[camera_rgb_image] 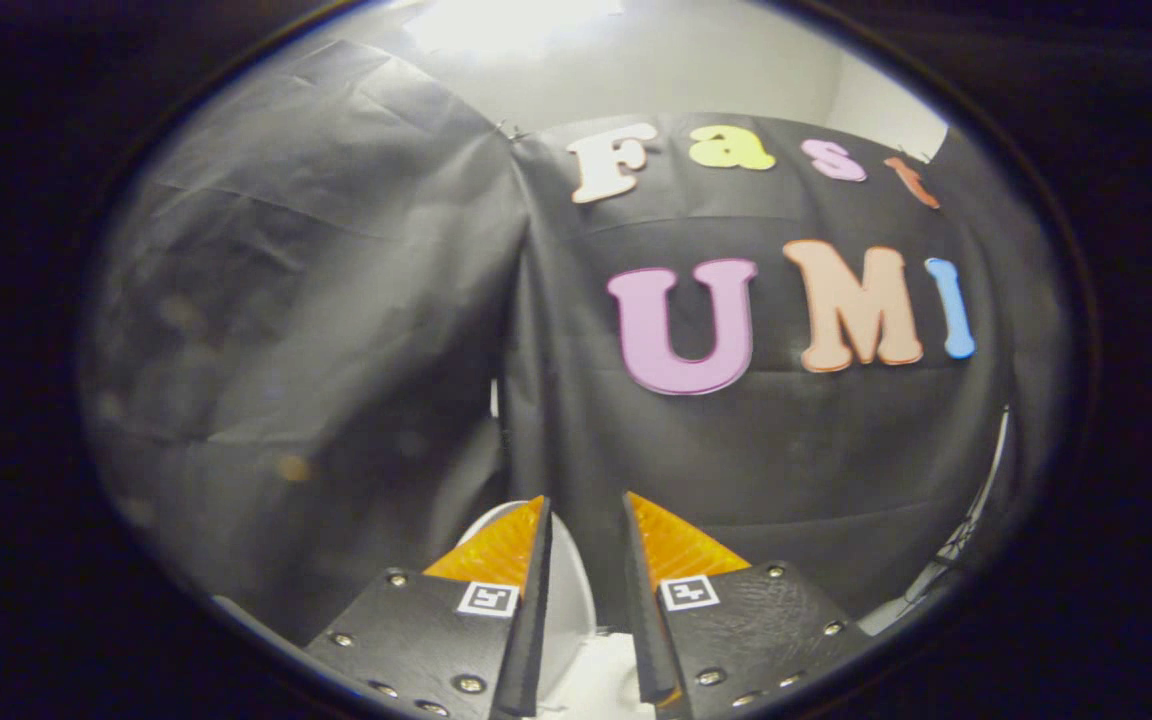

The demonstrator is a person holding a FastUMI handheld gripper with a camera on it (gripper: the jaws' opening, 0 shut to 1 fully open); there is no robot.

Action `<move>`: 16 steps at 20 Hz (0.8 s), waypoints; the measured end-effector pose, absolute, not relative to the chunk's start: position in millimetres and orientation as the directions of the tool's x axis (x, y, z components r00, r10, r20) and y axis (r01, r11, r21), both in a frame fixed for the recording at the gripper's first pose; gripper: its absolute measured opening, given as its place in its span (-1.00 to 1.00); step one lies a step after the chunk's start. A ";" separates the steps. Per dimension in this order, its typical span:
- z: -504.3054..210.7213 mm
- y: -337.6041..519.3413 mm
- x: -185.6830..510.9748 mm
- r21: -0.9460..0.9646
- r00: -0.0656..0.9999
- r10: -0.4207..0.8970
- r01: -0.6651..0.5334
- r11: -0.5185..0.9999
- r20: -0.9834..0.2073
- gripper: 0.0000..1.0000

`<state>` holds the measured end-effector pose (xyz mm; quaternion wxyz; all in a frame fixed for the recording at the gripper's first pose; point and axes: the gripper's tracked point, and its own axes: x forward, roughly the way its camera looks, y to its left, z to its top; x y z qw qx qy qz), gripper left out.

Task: Open the toilet lid.

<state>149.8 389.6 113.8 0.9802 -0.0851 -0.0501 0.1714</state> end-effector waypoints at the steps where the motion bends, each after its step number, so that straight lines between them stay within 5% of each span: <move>1: 119.5 373.2 150.2 -0.187 0.942 0.326 -0.307 0.933 0.079 -0.25; 16: 114.0 112.7 106.0 -0.276 0.991 0.116 -0.094 0.957 0.063 -0.25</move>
